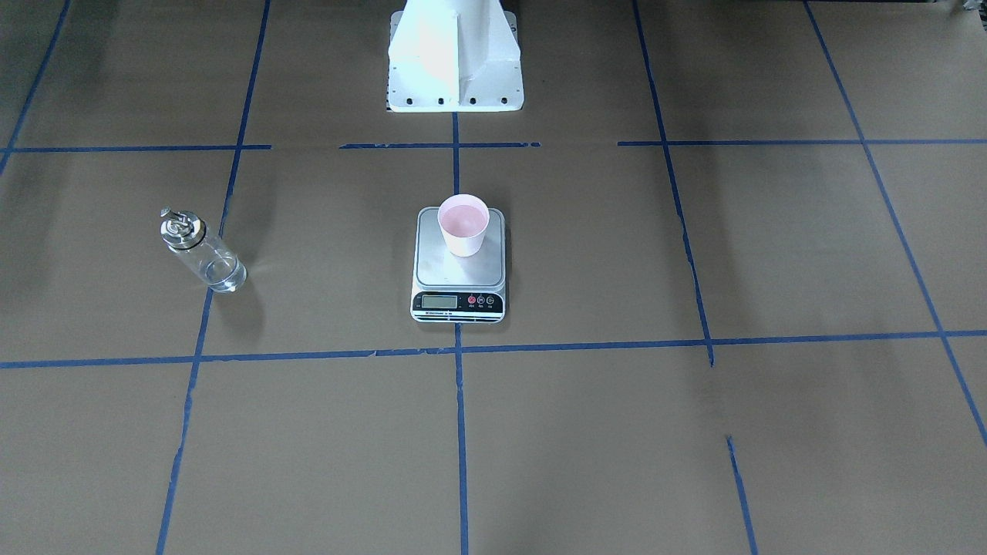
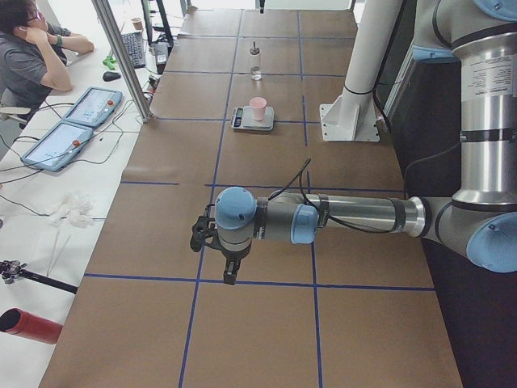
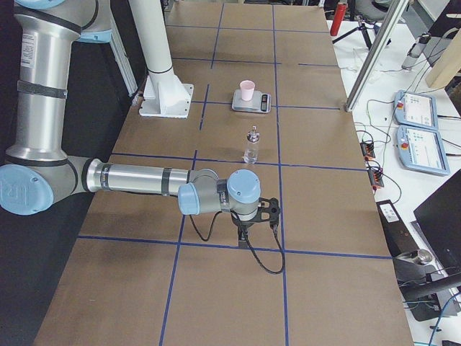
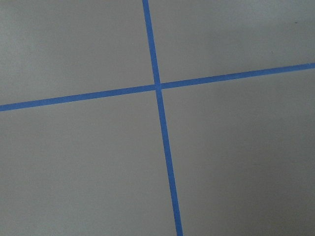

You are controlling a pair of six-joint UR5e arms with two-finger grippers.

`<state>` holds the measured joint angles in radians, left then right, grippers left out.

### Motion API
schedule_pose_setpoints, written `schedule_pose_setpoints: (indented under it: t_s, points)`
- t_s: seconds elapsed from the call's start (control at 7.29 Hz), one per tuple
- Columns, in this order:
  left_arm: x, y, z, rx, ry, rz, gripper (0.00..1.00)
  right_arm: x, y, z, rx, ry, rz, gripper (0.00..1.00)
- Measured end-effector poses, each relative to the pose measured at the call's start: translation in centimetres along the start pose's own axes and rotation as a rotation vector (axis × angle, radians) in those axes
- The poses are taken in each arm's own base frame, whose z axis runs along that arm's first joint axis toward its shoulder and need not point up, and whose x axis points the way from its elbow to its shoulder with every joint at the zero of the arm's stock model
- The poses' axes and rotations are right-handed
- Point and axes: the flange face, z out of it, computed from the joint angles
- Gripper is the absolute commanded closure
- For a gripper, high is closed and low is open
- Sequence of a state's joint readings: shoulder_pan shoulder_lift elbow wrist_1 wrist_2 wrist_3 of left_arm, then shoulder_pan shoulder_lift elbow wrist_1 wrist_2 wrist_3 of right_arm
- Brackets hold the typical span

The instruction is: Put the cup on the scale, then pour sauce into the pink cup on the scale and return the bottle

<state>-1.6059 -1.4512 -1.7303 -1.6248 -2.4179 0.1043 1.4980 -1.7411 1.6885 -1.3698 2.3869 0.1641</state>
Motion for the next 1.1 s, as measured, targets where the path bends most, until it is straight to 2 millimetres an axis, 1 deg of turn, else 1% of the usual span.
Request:
schedule_pose_setpoints:
  t_s: [1.1]
  points:
    - [-0.20, 0.12, 0.15, -0.004, -0.002, -0.005, 0.00, -0.40, -0.02, 0.54, -0.011, 0.003, -0.008, 0.00]
